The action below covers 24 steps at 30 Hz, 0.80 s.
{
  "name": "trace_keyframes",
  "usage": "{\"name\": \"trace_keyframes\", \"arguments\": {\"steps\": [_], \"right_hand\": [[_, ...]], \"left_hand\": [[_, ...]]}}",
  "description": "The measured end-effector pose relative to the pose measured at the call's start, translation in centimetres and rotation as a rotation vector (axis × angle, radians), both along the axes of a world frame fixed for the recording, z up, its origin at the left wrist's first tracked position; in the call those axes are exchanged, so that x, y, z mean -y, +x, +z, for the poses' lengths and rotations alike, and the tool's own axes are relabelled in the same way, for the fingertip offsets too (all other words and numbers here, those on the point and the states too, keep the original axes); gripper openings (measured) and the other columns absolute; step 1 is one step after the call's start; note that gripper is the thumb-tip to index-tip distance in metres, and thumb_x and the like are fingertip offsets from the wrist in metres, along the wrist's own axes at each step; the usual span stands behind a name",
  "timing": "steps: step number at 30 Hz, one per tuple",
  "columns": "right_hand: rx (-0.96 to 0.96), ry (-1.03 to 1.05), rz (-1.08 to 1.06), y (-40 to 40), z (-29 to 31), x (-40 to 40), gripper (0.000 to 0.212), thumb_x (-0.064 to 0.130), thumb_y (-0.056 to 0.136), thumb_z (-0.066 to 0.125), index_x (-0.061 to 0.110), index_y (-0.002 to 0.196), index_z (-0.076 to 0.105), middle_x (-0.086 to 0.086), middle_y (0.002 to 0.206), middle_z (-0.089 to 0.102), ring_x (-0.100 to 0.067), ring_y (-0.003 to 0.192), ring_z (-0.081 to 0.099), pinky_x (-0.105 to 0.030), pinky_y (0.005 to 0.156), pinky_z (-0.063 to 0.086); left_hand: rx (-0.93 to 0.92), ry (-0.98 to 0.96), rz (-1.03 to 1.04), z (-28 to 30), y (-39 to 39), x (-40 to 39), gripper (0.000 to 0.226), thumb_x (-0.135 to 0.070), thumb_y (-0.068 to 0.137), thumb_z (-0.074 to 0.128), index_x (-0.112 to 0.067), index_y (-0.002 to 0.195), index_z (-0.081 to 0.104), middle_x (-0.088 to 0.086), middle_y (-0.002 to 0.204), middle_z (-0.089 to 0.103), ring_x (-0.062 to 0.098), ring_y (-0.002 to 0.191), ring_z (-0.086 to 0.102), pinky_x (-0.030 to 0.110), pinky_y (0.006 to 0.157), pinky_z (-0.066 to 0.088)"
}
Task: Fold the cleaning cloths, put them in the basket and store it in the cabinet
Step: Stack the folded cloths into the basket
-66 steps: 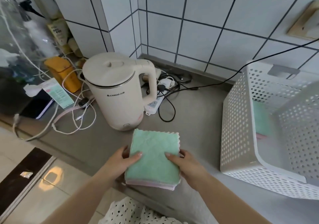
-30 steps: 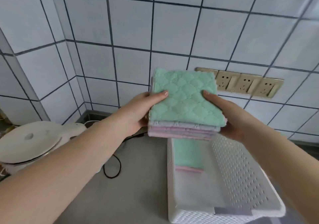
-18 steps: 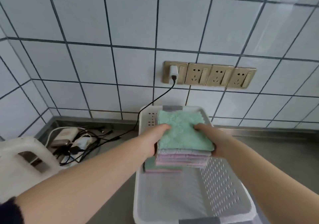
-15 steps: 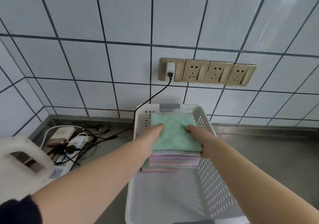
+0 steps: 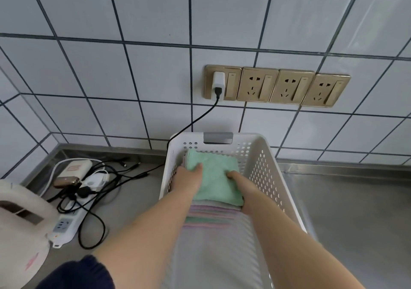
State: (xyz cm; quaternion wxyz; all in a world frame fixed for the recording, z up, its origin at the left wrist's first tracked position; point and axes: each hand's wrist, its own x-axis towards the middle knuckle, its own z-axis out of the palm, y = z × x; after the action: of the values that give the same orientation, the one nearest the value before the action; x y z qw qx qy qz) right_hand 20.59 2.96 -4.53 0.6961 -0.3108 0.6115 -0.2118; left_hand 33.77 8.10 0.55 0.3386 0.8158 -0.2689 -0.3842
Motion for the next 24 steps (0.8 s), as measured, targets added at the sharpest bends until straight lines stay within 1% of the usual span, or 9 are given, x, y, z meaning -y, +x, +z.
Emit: {"name": "trace_keyframes", "arguments": {"steps": [3, 6, 8, 11, 13, 15, 18, 21, 24], "right_hand": [[-0.013, 0.008, 0.048, 0.0, -1.0, 0.6, 0.038, 0.043, 0.079, 0.065, 0.015, 0.104, 0.066, -0.005, 0.097, 0.072, -0.024, 0.096, 0.066, -0.041, 0.097, 0.048], [0.026, 0.015, 0.049, 0.0, -1.7, 0.8, 0.031, 0.039, 0.084, 0.063, 0.014, 0.102, 0.065, -0.005, 0.087, 0.072, -0.023, 0.082, 0.067, -0.035, 0.080, 0.054], [0.045, 0.017, 0.047, 0.0, -1.8, 0.7, 0.033, 0.039, 0.083, 0.065, 0.014, 0.105, 0.065, -0.006, 0.090, 0.072, -0.023, 0.081, 0.068, -0.034, 0.076, 0.055], [0.065, -0.012, 0.049, 0.2, -2.5, 0.9, 0.047, 0.041, 0.074, 0.072, 0.014, 0.111, 0.064, -0.008, 0.099, 0.073, -0.025, 0.090, 0.069, -0.039, 0.083, 0.056], [0.061, -0.053, 0.055, 0.5, -3.1, 1.1, 0.064, 0.047, 0.059, 0.076, 0.015, 0.112, 0.064, -0.007, 0.100, 0.073, -0.026, 0.093, 0.070, -0.045, 0.089, 0.054], [-0.011, -0.122, 0.088, 1.0, -2.5, 0.7, 0.073, 0.053, 0.052, 0.073, 0.015, 0.114, 0.064, -0.005, 0.105, 0.072, -0.026, 0.095, 0.068, -0.043, 0.092, 0.052], [-0.334, -0.474, 0.155, 1.6, -0.8, 0.0, 0.050, 0.038, 0.085, 0.061, 0.011, 0.126, 0.054, -0.008, 0.124, 0.060, -0.025, 0.111, 0.057, -0.029, 0.097, 0.043], [-0.772, -1.024, 0.299, 1.6, 0.1, -0.5, 0.055, 0.030, 0.094, 0.050, 0.009, 0.143, 0.035, -0.010, 0.146, 0.039, -0.026, 0.135, 0.035, -0.034, 0.110, 0.028], [-0.861, -1.160, 0.637, 2.1, -0.4, -0.3, 0.050, 0.028, 0.099, 0.035, 0.018, 0.148, 0.026, -0.003, 0.156, 0.021, -0.019, 0.145, 0.013, -0.045, 0.117, 0.015]], "left_hand": [[0.042, 0.023, -0.008, -0.7, 0.1, 0.2, 0.061, -0.043, 0.095, 0.044, -0.002, 0.140, 0.033, 0.012, 0.142, 0.043, 0.028, 0.129, 0.042, 0.030, 0.099, 0.035], [0.078, 0.007, -0.019, -1.2, 0.4, 0.6, 0.058, -0.039, 0.096, 0.045, -0.003, 0.139, 0.031, 0.013, 0.142, 0.042, 0.030, 0.129, 0.042, 0.032, 0.100, 0.034], [0.153, -0.013, -0.074, -1.7, 0.4, 0.6, 0.062, -0.034, 0.096, 0.045, -0.003, 0.144, 0.020, 0.014, 0.149, 0.031, 0.030, 0.136, 0.032, 0.035, 0.107, 0.029], [0.532, -0.030, -0.317, -2.2, 0.3, 0.3, 0.067, -0.029, 0.098, 0.039, -0.007, 0.149, 0.001, 0.011, 0.158, 0.004, 0.026, 0.145, 0.008, 0.036, 0.115, 0.014], [0.824, -0.065, -0.509, -2.7, 0.2, 0.1, 0.063, -0.029, 0.099, 0.035, -0.009, 0.150, 0.003, 0.009, 0.158, 0.002, 0.025, 0.146, 0.001, 0.038, 0.118, 0.008], [0.971, -0.083, -0.665, -3.2, 0.0, 0.1, 0.058, -0.029, 0.100, 0.032, -0.009, 0.149, 0.011, 0.008, 0.158, 0.010, 0.024, 0.146, 0.003, 0.042, 0.119, 0.004], [0.964, -0.058, -0.730, -3.8, -0.6, 0.5, 0.052, -0.029, 0.100, 0.028, -0.009, 0.147, 0.020, 0.006, 0.157, 0.016, 0.021, 0.146, 0.005, 0.044, 0.118, 0.002], [0.921, -0.048, -0.702, -3.9, -1.0, 1.3, 0.053, -0.030, 0.100, 0.022, -0.008, 0.148, 0.017, 0.006, 0.158, 0.012, 0.020, 0.146, 0.003, 0.043, 0.118, 0.003], [0.879, 0.039, -0.691, -4.6, -0.4, 1.0, 0.055, -0.026, 0.100, 0.019, -0.009, 0.150, 0.003, 0.007, 0.159, -0.003, 0.021, 0.146, -0.008, 0.042, 0.119, -0.003]]}}
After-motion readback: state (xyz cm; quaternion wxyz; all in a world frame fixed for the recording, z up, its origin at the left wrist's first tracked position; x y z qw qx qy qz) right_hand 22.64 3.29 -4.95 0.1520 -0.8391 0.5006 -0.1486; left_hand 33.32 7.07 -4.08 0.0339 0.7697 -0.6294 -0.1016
